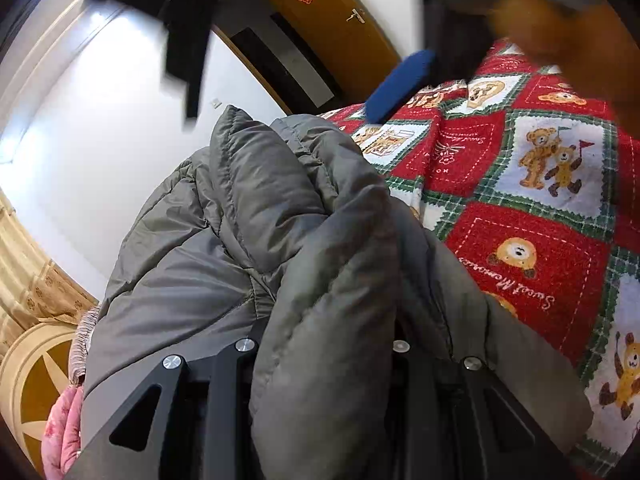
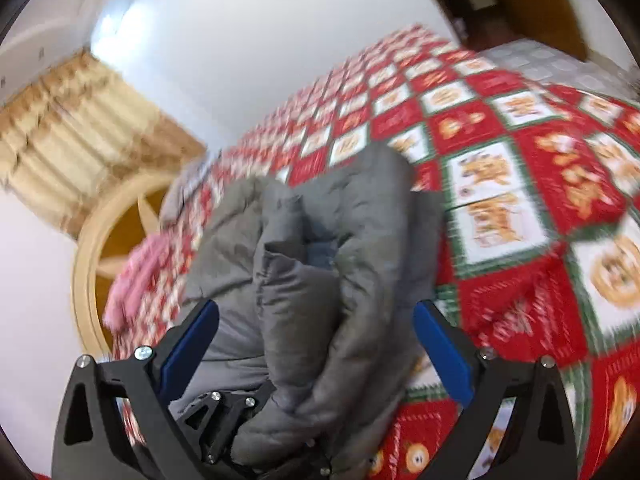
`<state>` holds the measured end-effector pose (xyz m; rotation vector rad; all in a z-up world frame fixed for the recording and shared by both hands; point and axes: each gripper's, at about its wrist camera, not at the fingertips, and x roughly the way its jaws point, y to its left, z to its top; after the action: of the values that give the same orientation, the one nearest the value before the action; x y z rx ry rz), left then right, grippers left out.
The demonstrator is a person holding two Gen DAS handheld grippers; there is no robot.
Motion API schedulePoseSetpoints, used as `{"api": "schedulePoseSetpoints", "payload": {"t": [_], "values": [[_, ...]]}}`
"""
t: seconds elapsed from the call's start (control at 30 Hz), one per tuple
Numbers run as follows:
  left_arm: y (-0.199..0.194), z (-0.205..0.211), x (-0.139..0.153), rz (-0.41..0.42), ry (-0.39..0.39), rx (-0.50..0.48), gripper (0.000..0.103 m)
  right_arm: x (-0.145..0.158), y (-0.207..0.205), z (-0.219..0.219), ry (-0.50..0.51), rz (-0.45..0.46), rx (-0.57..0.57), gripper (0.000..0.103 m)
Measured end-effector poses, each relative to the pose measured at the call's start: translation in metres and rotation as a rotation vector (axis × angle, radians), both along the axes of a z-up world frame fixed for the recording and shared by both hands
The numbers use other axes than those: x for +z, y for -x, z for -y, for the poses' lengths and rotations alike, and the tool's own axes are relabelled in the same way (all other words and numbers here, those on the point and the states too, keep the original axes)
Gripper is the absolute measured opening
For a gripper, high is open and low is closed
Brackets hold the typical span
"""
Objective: Fold large clothes
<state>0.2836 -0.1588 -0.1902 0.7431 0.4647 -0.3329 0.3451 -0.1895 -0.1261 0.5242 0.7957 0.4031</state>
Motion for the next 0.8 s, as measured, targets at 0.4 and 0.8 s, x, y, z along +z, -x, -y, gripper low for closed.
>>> {"api": "schedulePoseSetpoints", "payload": {"t": [0.4, 0.8], "values": [[0.045, -0.068, 0.063, -0.210, 0.279, -0.141, 0.074, -0.038, -0.016, 0.000, 0.071, -0.113, -0.013, 0.024], [-0.080, -0.212, 0.125, -0.318, 0.736, 0.357, 0.085, -0.059, 0.017, -0.006, 0.067, -0.087, -0.112, 0.024]]}}
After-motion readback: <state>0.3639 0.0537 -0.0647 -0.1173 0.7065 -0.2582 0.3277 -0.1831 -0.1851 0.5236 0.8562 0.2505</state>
